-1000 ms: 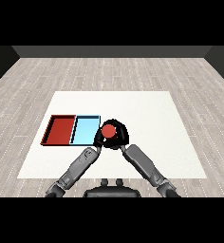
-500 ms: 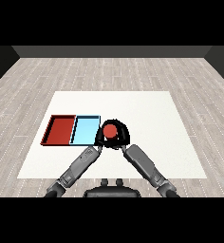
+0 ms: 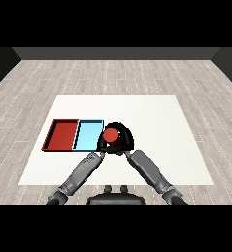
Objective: Pick the red can and put it in the red box
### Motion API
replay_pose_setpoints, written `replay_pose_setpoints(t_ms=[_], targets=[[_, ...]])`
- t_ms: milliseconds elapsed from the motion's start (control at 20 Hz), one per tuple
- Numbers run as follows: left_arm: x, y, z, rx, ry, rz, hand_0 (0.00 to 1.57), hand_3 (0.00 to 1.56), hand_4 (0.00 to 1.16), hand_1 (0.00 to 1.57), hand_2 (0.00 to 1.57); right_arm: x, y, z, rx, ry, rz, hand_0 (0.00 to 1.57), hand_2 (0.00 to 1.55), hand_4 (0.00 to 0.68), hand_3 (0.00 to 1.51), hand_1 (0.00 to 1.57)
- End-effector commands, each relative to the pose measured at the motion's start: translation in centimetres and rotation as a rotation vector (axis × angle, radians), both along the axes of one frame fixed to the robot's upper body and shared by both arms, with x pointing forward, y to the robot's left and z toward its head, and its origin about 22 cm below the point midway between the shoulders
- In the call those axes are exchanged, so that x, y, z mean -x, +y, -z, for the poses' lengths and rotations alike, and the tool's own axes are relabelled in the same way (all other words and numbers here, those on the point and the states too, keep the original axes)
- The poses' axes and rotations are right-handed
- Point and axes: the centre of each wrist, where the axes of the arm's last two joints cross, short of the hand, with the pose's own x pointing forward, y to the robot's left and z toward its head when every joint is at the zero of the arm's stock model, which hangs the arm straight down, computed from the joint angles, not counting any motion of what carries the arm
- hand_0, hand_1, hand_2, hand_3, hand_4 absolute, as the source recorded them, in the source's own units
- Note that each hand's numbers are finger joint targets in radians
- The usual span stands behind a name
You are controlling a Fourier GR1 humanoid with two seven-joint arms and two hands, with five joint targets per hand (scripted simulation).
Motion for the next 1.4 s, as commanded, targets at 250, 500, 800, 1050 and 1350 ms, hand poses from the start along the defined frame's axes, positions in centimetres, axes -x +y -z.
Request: replay_pose_setpoints(t_ms=[250, 500, 800, 1050, 1350], targets=[[-0.3, -1.6, -0.2, -0.001, 0.016, 0.013, 1.57, 1.49, 1.15, 1.57, 1.57, -0.2, 0.6, -0.7, -0.004, -0.054, -0.039, 0.0, 0.0, 0.0, 0.0, 0.0], [1.2, -1.2, -1.0, 0.007, 0.013, 0.015, 1.57, 1.48, 1.15, 1.57, 1.57, -1.1, -0.7, -1.8, 0.026, -0.066, 0.019, 0.0, 0.0, 0.0, 0.0, 0.0], [0.8, 2.0, 2.3, 0.024, 0.033, -0.005, 1.57, 1.49, 1.14, 1.57, 1.57, -0.3, -5.0, -4.8, 0.038, -0.139, 0.117, 0.0, 0.0, 0.0, 0.0, 0.0], [1.2, 0.8, 1.6, 0.01, 0.068, -0.048, 1.57, 1.48, 1.12, 1.57, 1.57, 1.6, -7.1, -8.3, -0.049, -0.21, 0.198, 0.0, 0.0, 0.0, 0.0, 0.0], [0.3, 3.4, 0.2, -0.009, 0.016, -0.087, 1.57, 1.46, 1.13, 1.57, 1.57, 1.6, -12.8, -6.8, -0.067, -0.178, 0.293, 0.0, 0.0, 0.0, 0.0, 0.0]])
